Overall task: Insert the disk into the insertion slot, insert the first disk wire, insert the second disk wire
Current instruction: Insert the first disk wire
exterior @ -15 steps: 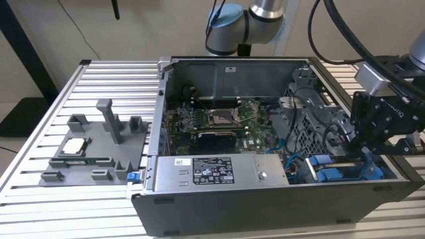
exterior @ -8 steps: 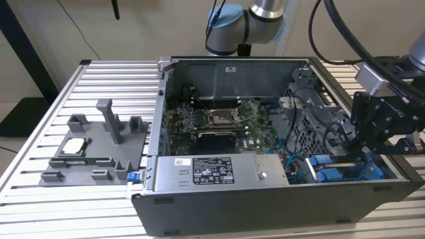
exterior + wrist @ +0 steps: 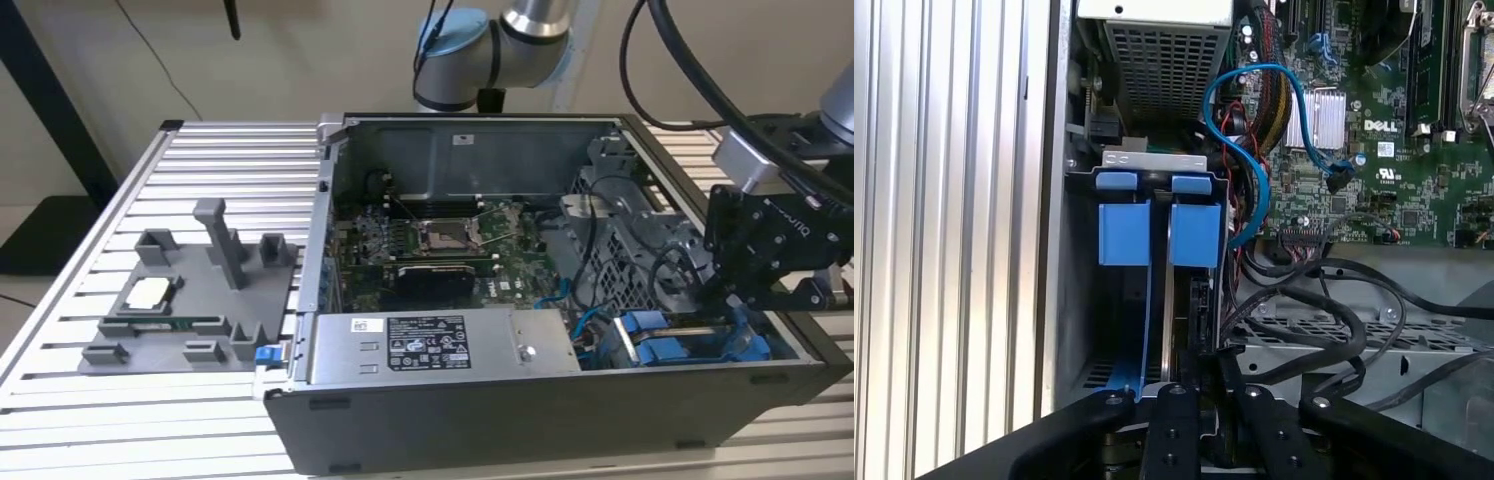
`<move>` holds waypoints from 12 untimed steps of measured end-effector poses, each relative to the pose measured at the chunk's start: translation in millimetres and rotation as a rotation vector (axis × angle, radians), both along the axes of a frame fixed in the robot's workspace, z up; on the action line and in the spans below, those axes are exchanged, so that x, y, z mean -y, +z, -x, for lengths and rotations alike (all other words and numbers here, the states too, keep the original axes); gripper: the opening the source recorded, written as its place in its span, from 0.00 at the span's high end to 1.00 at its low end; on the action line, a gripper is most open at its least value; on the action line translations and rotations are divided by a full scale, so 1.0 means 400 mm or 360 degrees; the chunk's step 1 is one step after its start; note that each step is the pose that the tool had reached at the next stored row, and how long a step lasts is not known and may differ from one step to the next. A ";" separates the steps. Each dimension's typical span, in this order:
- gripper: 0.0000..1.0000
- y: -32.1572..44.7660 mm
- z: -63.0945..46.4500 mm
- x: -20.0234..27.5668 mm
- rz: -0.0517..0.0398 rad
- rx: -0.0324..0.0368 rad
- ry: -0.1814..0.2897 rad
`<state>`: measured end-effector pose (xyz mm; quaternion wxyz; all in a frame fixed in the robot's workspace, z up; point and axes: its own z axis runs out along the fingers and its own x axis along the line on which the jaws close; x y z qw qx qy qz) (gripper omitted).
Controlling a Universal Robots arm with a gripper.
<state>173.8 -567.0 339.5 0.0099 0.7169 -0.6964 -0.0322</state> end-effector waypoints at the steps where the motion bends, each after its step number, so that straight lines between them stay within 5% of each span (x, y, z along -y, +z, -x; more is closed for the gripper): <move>1: 0.81 0.000 0.000 0.000 0.0000 0.0000 0.0000; 12: 0.81 -0.001 0.000 0.002 0.0000 0.0000 0.0000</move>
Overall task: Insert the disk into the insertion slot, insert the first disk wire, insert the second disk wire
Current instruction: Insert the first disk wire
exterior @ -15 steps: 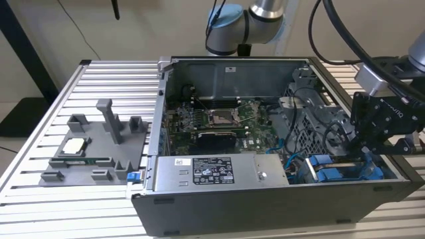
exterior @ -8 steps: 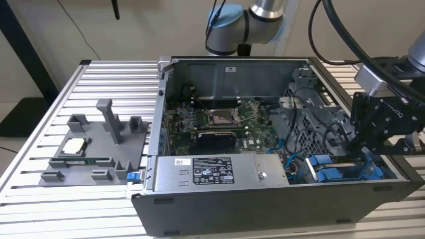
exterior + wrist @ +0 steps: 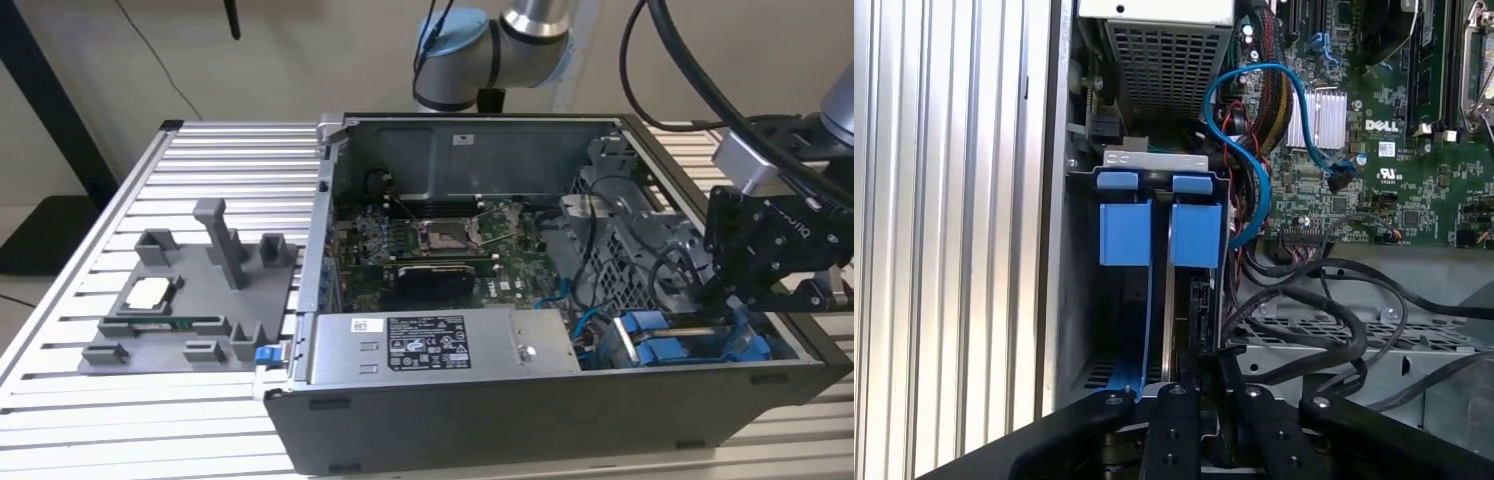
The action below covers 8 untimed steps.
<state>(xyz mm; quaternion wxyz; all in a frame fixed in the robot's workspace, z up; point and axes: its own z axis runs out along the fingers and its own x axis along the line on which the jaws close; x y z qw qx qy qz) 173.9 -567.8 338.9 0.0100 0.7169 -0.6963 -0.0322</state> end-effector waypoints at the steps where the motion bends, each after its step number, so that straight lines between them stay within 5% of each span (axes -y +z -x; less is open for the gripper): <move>1: 0.81 -0.001 0.000 0.000 0.0000 0.0000 0.0000; 8: 0.81 -0.009 0.000 0.000 0.0000 0.0000 0.0000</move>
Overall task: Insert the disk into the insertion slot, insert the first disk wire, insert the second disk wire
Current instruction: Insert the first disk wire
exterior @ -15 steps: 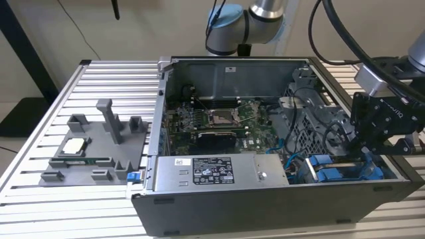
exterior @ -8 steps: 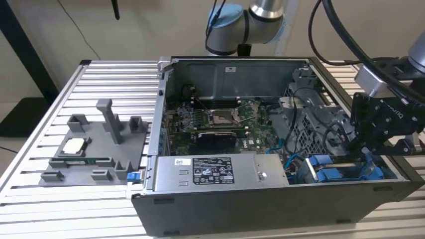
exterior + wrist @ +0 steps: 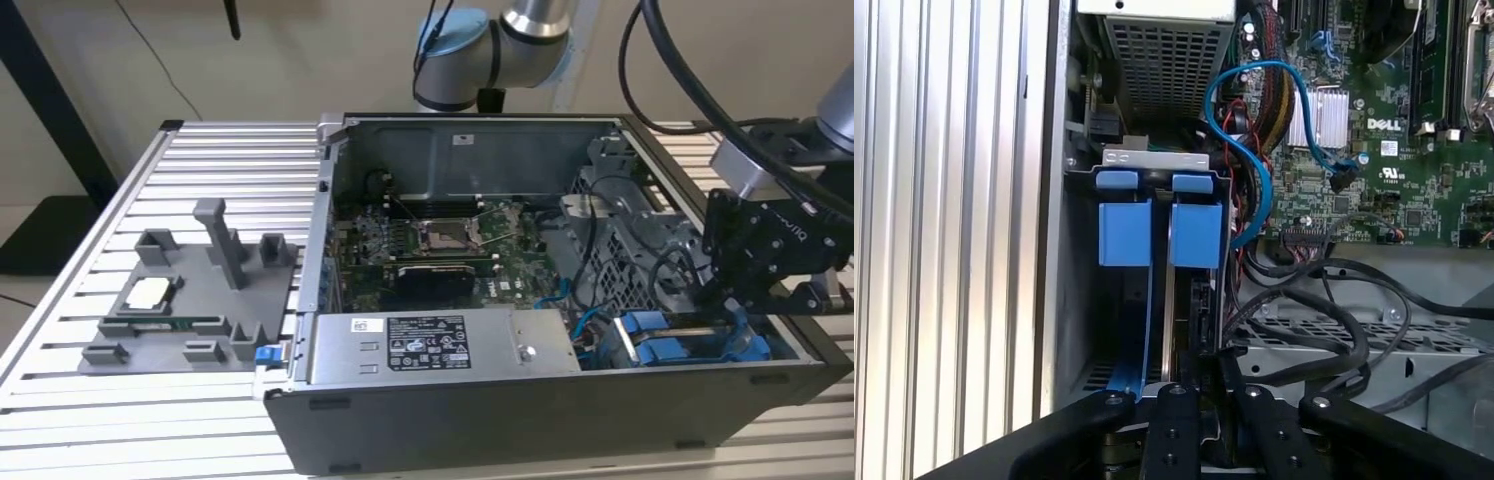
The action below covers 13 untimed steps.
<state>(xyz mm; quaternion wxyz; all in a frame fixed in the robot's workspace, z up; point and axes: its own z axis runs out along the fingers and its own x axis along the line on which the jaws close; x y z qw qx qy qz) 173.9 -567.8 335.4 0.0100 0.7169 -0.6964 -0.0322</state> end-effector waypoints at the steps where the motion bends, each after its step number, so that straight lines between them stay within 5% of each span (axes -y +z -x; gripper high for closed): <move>1: 0.81 0.000 0.000 0.000 0.0000 0.0000 0.0000; 13: 0.81 -0.008 0.000 0.000 0.0000 0.0000 0.0000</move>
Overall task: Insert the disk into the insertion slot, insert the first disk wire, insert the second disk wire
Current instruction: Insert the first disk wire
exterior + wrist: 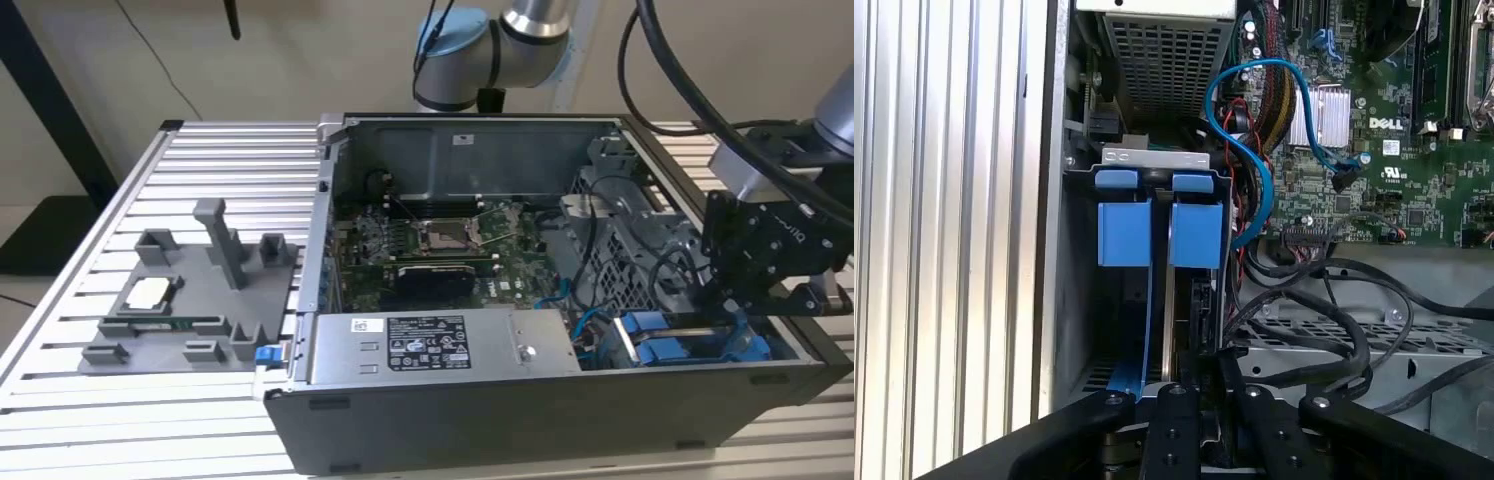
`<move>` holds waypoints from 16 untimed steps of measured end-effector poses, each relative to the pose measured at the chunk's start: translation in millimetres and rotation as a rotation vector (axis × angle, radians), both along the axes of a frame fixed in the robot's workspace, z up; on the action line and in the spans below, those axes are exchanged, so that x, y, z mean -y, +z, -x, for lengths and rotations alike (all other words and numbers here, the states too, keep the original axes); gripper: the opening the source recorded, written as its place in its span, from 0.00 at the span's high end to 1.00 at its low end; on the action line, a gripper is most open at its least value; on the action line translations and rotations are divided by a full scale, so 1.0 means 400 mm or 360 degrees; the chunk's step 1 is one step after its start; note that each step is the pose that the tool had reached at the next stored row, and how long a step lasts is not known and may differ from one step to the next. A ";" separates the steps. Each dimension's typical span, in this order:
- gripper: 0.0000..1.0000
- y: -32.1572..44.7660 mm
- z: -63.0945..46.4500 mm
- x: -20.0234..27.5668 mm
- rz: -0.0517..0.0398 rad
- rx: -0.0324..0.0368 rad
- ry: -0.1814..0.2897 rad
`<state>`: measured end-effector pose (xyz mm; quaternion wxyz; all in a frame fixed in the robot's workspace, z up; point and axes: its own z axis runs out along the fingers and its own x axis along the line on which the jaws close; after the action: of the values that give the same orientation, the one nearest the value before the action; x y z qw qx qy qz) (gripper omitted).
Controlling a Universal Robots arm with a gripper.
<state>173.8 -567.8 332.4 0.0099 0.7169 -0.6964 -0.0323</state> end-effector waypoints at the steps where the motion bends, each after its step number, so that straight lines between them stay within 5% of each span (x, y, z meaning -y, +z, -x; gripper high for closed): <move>1: 0.80 -0.001 0.000 0.000 -0.0001 0.0000 0.0000; 3: 0.80 0.008 0.000 0.000 -0.0002 -0.0002 0.0000; 4: 0.73 0.029 0.000 0.000 0.0000 -0.0004 0.0000; 7: 0.73 0.066 0.000 0.000 0.0000 -0.0005 0.0000; 16: 0.73 0.115 0.000 0.000 0.0000 -0.0005 0.0000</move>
<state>173.8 -567.8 378.5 0.0110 0.7168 -0.6964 -0.0333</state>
